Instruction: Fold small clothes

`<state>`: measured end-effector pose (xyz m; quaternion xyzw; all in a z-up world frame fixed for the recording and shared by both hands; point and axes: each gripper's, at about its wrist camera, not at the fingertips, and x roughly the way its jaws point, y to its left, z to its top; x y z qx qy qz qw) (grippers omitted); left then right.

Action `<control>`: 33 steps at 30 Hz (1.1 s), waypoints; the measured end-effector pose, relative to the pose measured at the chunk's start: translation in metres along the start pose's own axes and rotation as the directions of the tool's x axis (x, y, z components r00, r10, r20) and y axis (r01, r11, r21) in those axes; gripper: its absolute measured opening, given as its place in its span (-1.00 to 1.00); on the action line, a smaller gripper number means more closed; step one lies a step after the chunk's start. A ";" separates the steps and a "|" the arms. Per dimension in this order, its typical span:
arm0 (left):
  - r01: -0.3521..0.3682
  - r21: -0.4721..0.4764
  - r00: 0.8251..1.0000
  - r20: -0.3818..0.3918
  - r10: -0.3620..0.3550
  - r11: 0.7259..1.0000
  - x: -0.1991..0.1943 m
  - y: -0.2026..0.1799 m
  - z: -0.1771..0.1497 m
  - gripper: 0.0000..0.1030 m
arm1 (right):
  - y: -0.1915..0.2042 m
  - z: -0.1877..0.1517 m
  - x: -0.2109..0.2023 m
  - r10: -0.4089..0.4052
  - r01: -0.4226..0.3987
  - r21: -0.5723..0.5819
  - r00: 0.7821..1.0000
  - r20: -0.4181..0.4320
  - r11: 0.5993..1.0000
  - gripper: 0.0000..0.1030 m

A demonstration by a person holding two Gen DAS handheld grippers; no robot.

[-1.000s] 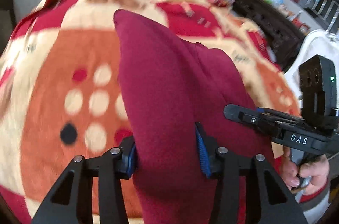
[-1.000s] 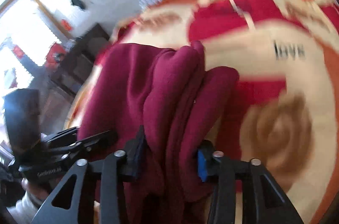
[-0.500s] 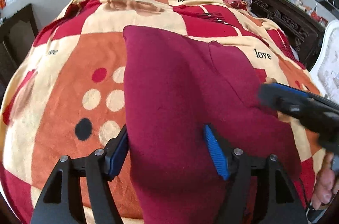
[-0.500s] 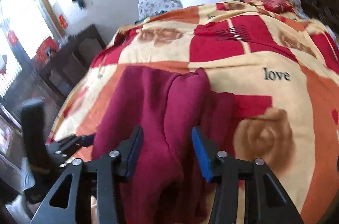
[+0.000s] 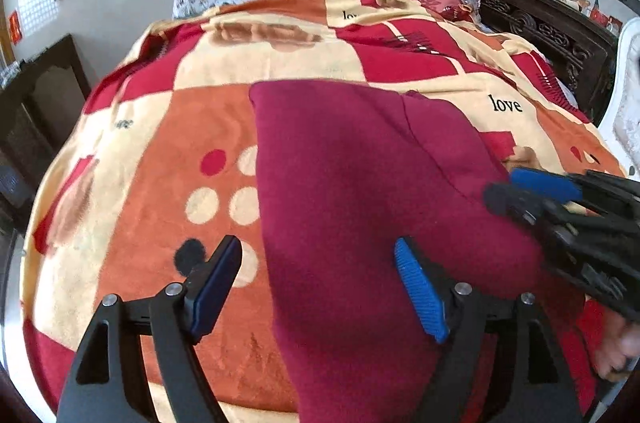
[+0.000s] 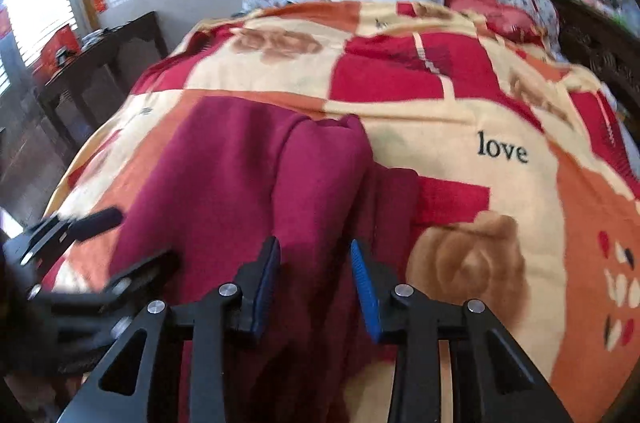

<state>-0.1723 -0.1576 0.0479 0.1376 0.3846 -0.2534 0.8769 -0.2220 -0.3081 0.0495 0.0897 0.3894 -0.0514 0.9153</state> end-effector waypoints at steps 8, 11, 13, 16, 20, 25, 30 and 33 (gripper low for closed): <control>-0.054 0.025 0.997 0.053 0.053 0.998 -0.015 -0.009 -0.006 0.52 | 0.016 -0.047 0.000 -0.034 0.033 -0.044 0.999 -0.021 0.998 -0.21; -0.055 0.001 0.996 0.064 0.055 0.998 -0.020 -0.008 -0.010 0.52 | 0.017 -0.045 -0.012 -0.029 0.029 -0.032 1.000 -0.011 0.999 -0.20; -0.048 -0.033 0.996 0.077 0.050 0.998 -0.024 -0.003 -0.013 0.54 | 0.015 -0.044 -0.022 -0.026 0.026 -0.005 1.000 0.000 1.000 -0.16; -0.044 -0.084 0.994 0.093 0.052 0.996 -0.029 0.003 -0.015 0.60 | 0.012 -0.042 -0.036 -0.039 0.038 0.028 0.999 0.035 0.999 0.04; -0.042 -0.113 0.992 0.114 0.055 0.993 -0.038 0.007 -0.015 0.61 | 0.014 -0.040 -0.050 -0.079 0.074 0.055 0.993 0.092 0.996 0.35; -0.075 -0.104 0.988 0.128 0.088 0.992 -0.045 0.007 -0.016 0.61 | 0.020 -0.039 -0.052 -0.114 0.109 0.055 0.988 0.105 0.993 0.49; -0.084 -0.095 0.988 0.122 0.096 0.992 -0.045 0.006 -0.017 0.61 | 0.020 -0.041 -0.045 -0.130 0.123 0.081 0.987 0.089 0.989 0.60; -0.091 -0.100 0.987 0.125 0.104 0.991 -0.045 0.008 -0.019 0.61 | 0.020 -0.041 -0.042 -0.142 0.135 0.084 0.986 0.083 0.987 0.64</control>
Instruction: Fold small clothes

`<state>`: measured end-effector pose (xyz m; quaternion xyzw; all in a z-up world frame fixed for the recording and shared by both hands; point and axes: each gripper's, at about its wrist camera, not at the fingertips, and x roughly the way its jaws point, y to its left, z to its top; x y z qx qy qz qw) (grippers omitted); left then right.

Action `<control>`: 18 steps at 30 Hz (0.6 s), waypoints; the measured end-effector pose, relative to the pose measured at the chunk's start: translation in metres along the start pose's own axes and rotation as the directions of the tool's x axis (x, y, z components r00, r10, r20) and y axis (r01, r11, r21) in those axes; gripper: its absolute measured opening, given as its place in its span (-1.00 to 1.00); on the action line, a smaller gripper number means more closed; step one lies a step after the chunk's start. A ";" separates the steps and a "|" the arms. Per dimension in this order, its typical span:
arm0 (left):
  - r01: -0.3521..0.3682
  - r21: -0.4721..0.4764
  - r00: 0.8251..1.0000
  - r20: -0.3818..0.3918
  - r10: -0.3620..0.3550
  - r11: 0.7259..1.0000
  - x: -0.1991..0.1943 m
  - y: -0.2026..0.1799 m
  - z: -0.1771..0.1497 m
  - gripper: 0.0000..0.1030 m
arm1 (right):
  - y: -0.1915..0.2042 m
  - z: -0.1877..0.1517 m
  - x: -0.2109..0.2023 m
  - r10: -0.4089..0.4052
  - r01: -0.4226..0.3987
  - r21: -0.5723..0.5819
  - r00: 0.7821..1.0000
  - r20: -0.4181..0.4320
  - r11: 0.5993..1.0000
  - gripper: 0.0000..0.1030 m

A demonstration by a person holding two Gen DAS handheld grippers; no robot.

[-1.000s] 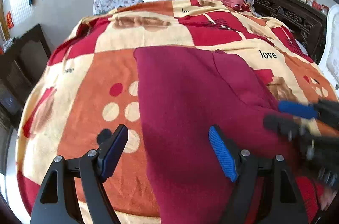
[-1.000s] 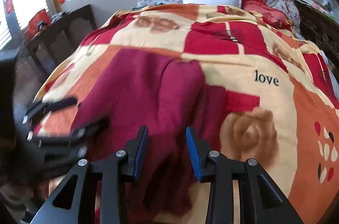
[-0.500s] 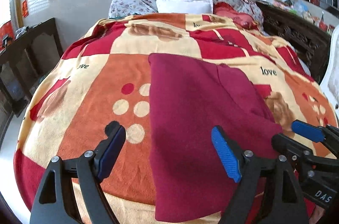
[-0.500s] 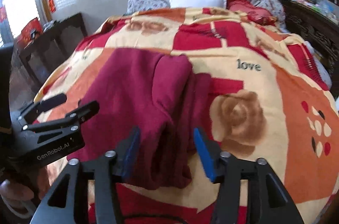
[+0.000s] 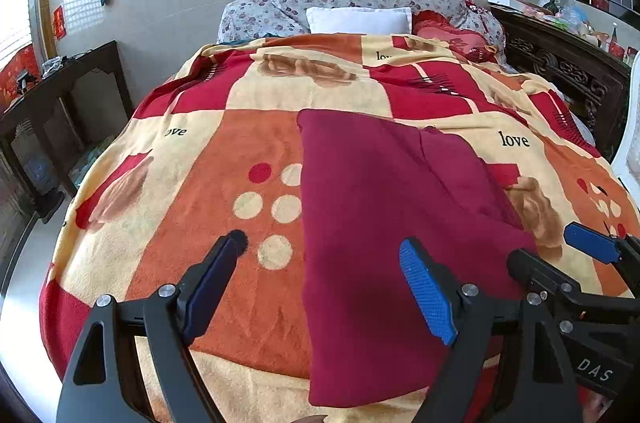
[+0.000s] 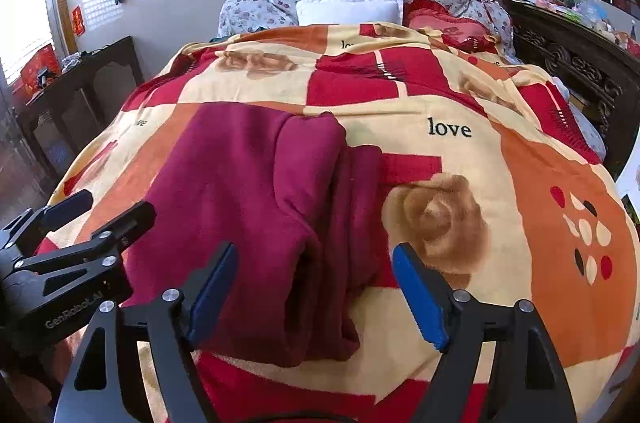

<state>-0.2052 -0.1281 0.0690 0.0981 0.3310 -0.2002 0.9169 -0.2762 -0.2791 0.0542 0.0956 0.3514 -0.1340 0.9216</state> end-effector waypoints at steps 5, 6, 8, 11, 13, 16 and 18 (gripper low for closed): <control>-0.006 -0.011 1.000 -0.002 0.006 1.000 0.002 0.002 -0.001 0.61 | 0.003 0.000 0.005 -0.009 0.009 0.000 1.000 -0.007 1.000 0.71; -0.010 -0.011 1.000 -0.003 0.010 1.000 0.003 0.003 -0.001 0.61 | 0.003 0.000 0.006 -0.008 0.008 -0.001 1.000 -0.009 1.000 0.71; -0.013 -0.008 1.000 -0.006 0.013 1.000 0.004 0.004 -0.001 0.61 | 0.004 0.000 0.008 -0.011 0.011 -0.003 1.000 -0.014 1.000 0.72; -0.018 -0.009 1.000 -0.010 0.017 1.000 0.006 0.004 -0.002 0.61 | 0.005 0.000 0.011 -0.009 0.009 -0.001 1.000 -0.023 1.000 0.72; -0.019 -0.007 1.000 -0.011 0.019 1.000 0.006 0.004 -0.002 0.61 | 0.005 0.000 0.012 -0.008 0.008 0.002 1.000 -0.027 1.000 0.73; -0.020 -0.006 1.000 -0.010 0.020 1.000 0.007 0.004 -0.002 0.61 | 0.005 0.001 0.013 -0.009 0.009 0.000 1.000 -0.028 1.000 0.73; -0.018 -0.007 1.000 -0.012 0.018 1.000 0.007 0.004 -0.002 0.61 | 0.005 0.001 0.013 -0.006 0.006 0.003 1.000 -0.029 1.000 0.73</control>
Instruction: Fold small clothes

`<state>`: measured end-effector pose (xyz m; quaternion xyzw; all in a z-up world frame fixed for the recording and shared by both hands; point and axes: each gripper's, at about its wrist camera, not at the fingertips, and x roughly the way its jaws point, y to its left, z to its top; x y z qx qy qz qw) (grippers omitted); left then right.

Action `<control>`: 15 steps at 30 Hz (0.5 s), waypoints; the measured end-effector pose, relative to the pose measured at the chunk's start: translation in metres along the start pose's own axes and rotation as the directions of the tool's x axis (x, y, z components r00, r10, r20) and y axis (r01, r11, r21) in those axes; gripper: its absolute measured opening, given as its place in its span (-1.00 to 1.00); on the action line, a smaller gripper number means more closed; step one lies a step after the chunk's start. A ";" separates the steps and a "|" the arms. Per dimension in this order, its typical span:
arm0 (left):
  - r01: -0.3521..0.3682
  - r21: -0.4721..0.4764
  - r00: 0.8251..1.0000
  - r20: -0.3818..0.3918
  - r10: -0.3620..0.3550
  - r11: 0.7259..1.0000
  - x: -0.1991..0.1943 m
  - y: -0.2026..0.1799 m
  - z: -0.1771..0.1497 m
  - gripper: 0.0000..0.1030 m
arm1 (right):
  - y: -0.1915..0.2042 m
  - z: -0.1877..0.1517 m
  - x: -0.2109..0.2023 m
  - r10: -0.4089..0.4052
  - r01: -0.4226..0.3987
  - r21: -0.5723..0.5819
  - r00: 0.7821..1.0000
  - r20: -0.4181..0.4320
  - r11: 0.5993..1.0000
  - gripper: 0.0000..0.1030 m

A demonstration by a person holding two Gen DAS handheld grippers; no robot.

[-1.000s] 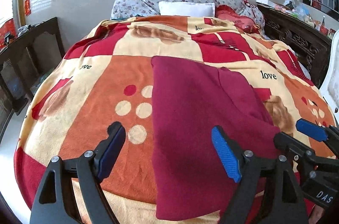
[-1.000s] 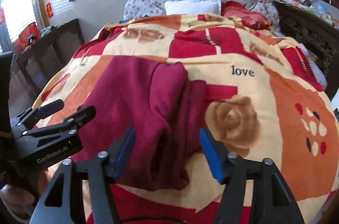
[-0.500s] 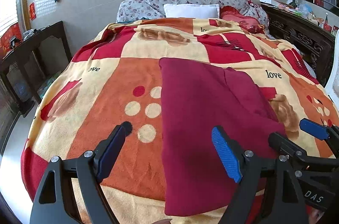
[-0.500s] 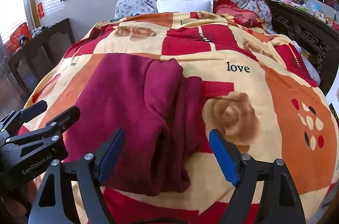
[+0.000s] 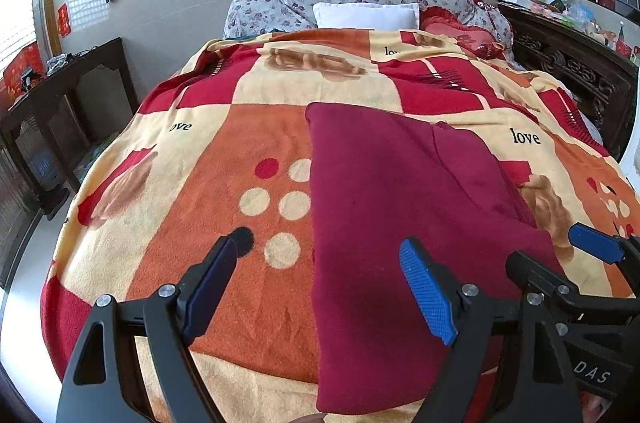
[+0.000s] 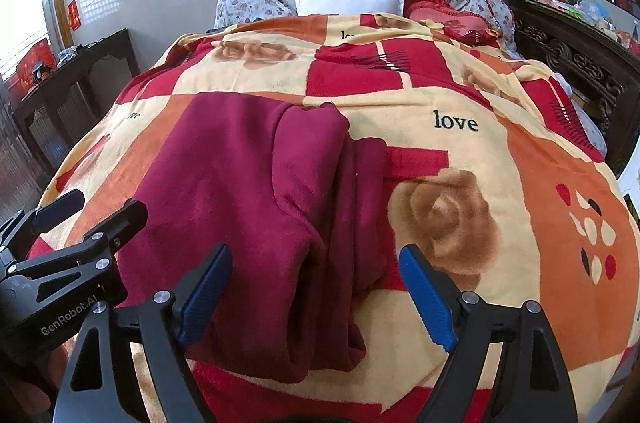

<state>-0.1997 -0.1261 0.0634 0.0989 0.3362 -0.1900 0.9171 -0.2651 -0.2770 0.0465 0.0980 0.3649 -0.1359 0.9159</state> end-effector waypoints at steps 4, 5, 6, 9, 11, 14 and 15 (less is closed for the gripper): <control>-0.003 0.008 1.000 -0.001 0.003 1.000 0.003 0.000 -0.001 0.61 | 0.000 0.001 0.003 0.002 -0.002 0.008 1.000 -0.008 1.000 0.75; -0.005 0.011 1.000 -0.001 0.005 1.000 0.003 0.001 -0.002 0.61 | 0.000 0.001 0.004 0.002 -0.002 0.008 1.000 -0.009 1.000 0.75; -0.006 0.010 1.000 -0.001 0.006 1.000 0.003 0.000 -0.002 0.61 | 0.000 0.000 0.004 0.002 -0.002 0.008 1.000 -0.010 1.000 0.75; -0.009 0.012 1.000 0.002 0.009 1.000 0.004 0.001 -0.002 0.61 | 0.000 0.001 0.004 0.002 -0.002 0.009 1.000 -0.010 1.000 0.75; -0.013 0.013 1.000 0.004 0.013 1.000 0.005 0.001 -0.002 0.61 | 0.001 0.000 0.005 0.002 -0.002 0.010 1.000 -0.011 1.000 0.75; -0.015 0.015 1.000 0.006 0.015 1.000 0.005 0.001 -0.002 0.61 | 0.001 0.000 0.005 0.002 -0.002 0.011 1.000 -0.013 1.000 0.76; -0.016 0.017 1.000 0.007 0.016 1.000 0.004 0.001 -0.001 0.61 | 0.001 0.000 0.006 0.002 -0.002 0.013 1.000 -0.014 1.000 0.77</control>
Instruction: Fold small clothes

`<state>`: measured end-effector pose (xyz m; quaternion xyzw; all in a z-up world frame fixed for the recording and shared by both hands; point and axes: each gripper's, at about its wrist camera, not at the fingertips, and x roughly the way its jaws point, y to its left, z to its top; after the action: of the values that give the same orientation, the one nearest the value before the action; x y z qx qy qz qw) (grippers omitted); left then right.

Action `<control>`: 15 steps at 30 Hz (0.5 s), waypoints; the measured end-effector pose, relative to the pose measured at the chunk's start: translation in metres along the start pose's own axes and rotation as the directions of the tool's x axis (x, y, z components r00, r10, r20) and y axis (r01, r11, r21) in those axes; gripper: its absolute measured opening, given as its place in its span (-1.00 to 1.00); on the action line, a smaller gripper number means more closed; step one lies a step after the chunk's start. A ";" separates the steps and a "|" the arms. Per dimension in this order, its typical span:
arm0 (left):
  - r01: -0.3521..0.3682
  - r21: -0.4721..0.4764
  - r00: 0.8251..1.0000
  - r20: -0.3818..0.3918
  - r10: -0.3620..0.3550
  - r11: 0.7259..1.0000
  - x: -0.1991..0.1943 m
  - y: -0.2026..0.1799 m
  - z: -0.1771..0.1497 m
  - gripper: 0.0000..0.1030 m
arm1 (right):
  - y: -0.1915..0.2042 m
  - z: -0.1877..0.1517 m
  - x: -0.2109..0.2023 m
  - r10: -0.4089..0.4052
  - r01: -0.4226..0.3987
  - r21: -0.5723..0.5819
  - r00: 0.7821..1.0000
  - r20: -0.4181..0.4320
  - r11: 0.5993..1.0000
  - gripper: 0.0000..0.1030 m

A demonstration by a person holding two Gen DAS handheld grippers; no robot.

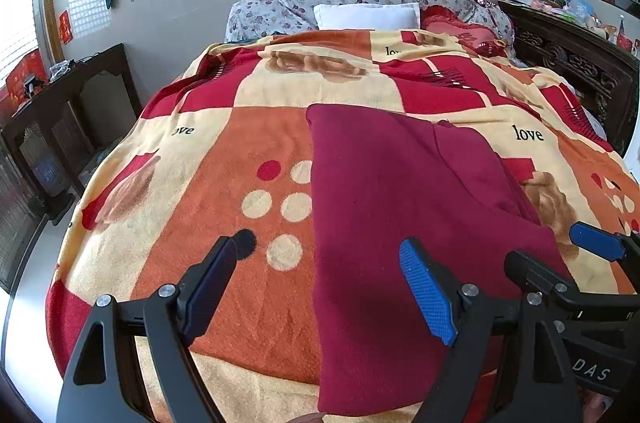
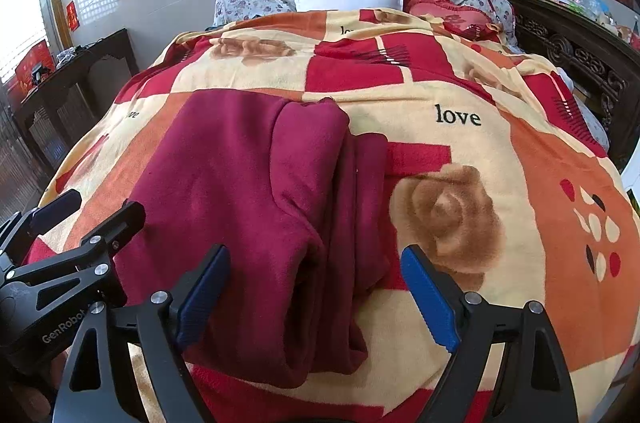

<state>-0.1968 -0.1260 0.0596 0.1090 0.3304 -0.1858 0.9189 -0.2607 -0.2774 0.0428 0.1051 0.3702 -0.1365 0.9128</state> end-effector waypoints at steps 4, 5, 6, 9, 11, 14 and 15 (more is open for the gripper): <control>0.000 0.000 1.000 -0.003 0.000 1.000 0.000 0.000 0.000 0.61 | 0.000 -0.001 0.002 0.002 -0.002 0.003 1.000 -0.006 1.000 0.77; -0.002 0.001 1.000 -0.005 0.002 1.000 0.000 0.000 0.000 0.61 | -0.001 -0.001 0.002 0.003 -0.003 0.004 1.000 -0.006 1.000 0.77; -0.003 0.001 1.000 -0.006 0.003 1.000 0.001 0.001 0.000 0.61 | -0.001 -0.001 0.002 0.003 -0.003 0.005 1.000 -0.007 1.000 0.77; -0.005 0.002 1.000 -0.006 0.005 1.000 0.001 0.002 -0.001 0.61 | -0.001 -0.001 0.003 0.004 -0.004 0.008 1.000 -0.008 1.000 0.78; -0.006 0.003 1.000 -0.006 0.006 1.000 0.001 0.002 0.000 0.61 | -0.002 -0.001 0.003 0.006 -0.006 0.012 1.000 -0.009 1.000 0.78; -0.004 0.003 1.000 -0.007 0.004 1.000 0.001 0.002 -0.001 0.61 | -0.002 -0.001 0.003 0.006 -0.006 0.011 1.000 -0.010 1.000 0.78; -0.005 0.004 1.000 -0.006 0.005 1.000 0.001 0.002 -0.001 0.61 | -0.002 -0.001 0.003 0.007 -0.007 0.011 1.000 -0.011 1.000 0.78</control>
<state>-0.1954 -0.1245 0.0585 0.1121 0.3328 -0.1838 0.9181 -0.2598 -0.2791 0.0397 0.1122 0.3739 -0.1350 0.9107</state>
